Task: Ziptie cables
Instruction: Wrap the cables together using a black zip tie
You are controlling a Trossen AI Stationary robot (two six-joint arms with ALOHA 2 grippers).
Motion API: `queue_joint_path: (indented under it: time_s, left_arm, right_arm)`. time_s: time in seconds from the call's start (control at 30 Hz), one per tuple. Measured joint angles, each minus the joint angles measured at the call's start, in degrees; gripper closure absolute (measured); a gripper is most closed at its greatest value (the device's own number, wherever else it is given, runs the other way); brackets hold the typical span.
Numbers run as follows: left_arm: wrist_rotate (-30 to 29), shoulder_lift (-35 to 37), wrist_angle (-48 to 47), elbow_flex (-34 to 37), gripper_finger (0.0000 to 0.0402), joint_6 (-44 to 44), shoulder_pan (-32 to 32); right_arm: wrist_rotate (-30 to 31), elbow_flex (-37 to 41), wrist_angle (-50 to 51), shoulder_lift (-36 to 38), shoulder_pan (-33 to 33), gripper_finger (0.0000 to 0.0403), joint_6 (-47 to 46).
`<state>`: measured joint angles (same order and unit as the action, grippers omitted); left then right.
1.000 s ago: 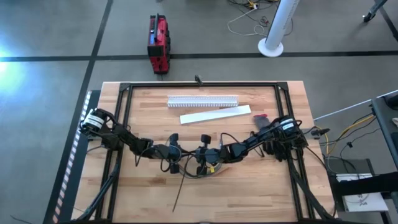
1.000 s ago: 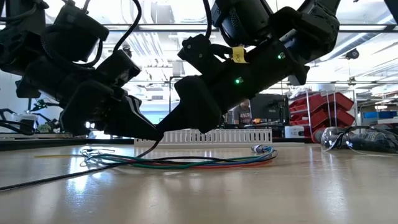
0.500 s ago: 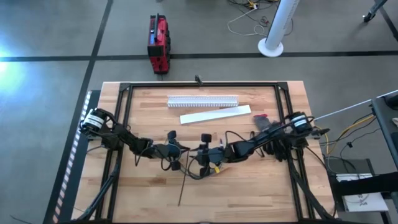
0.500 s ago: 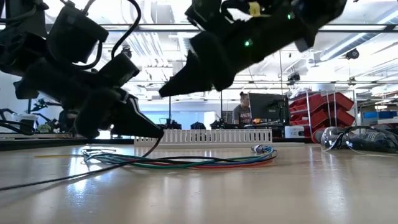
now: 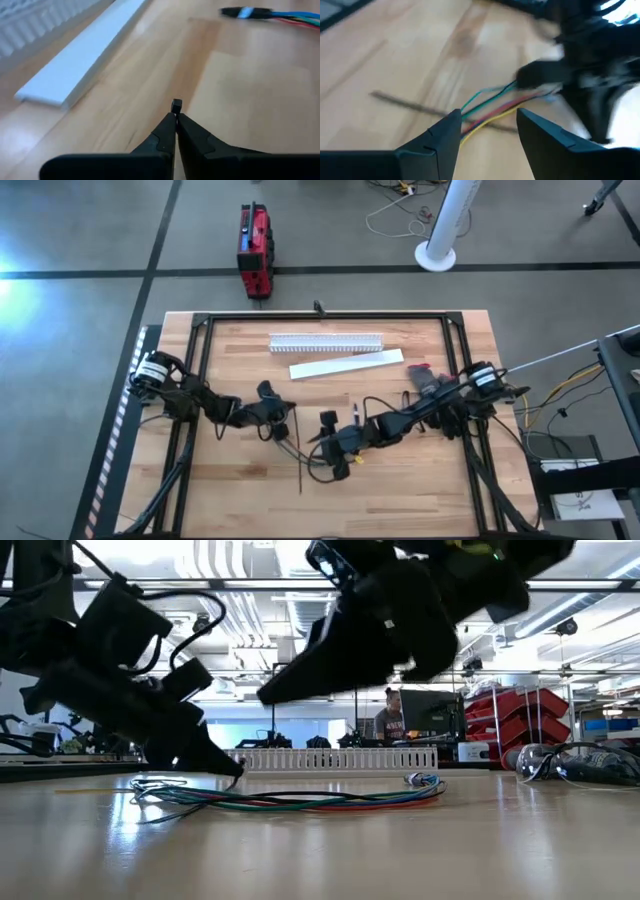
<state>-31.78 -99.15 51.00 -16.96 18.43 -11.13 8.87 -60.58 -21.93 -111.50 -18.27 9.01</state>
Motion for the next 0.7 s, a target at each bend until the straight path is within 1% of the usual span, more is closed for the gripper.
queue_joint_path:
  time_s: [0.07, 0.2, 0.33, 0.43, 0.57, 0.6, 0.7]
  left_arm:
    - [-0.6, 0.0, 0.0, 0.7, 0.0402, 2.6, 0.1]
    - [-0.4, 0.0, 0.1, 1.3, 0.0402, 4.2, 0.1]
    - [1.0, 0.0, 0.1, 1.1, 0.0402, 4.4, 0.1]
    - [1.4, 0.0, 0.1, 0.8, 0.0402, 4.1, 0.0]
    - [2.9, 0.0, 0.0, 0.5, 0.0402, 4.1, 0.0]
    - [3.4, 0.1, 0.0, 0.5, 0.0402, 4.0, 0.0]
    - [4.1, 0.1, -0.1, 0.5, 0.0402, 4.2, -0.1]
  right_arm:
    - [-0.3, 0.0, -0.8, -1.5, -1.2, 0.0224, -0.5]
    - [-0.4, -2.0, -1.0, -4.8, -3.7, 0.0224, -2.4]
    - [0.8, -6.9, -1.1, -9.5, -7.2, 0.0224, -1.7]
    - [6.1, -11.9, -0.6, -14.1, -9.8, 0.0224, -0.9]
    - [13.9, -18.9, 5.8, -18.9, -11.9, 0.0224, 1.1]
    - [16.8, -20.9, 6.4, -19.8, -12.2, 0.0224, 1.0]
    - [20.8, -25.9, 12.8, -21.8, -12.5, 0.0224, 0.1]
